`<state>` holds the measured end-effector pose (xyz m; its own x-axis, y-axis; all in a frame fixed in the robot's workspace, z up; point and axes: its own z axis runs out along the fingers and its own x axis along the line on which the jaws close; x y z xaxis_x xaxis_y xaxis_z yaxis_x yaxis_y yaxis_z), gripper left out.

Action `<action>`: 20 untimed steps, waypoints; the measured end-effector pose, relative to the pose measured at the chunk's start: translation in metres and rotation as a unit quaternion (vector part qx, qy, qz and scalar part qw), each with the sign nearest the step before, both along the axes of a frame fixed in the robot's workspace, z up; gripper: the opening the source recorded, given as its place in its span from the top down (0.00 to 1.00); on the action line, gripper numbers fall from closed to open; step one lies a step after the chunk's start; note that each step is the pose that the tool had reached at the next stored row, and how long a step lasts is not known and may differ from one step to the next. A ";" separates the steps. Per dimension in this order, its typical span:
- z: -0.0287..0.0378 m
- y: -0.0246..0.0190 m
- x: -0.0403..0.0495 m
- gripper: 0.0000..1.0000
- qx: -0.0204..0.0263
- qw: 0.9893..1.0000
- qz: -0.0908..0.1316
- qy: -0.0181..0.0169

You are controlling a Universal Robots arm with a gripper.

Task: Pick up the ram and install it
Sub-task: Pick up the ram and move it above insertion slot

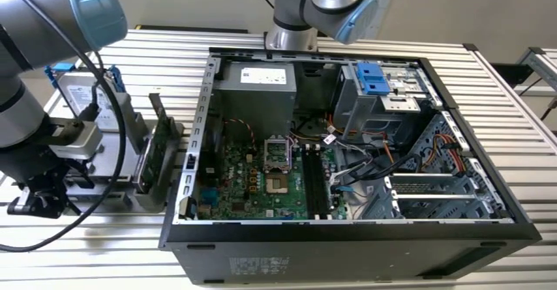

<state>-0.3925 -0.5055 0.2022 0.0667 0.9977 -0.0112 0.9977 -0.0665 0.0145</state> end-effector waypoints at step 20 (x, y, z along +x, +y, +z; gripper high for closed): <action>-0.0083 0.0062 0.0001 0.00 -0.001 1.000 0.000 0.000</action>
<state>-0.3924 -0.4993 0.1939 0.0667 0.9977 -0.0131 0.9977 -0.0665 0.0146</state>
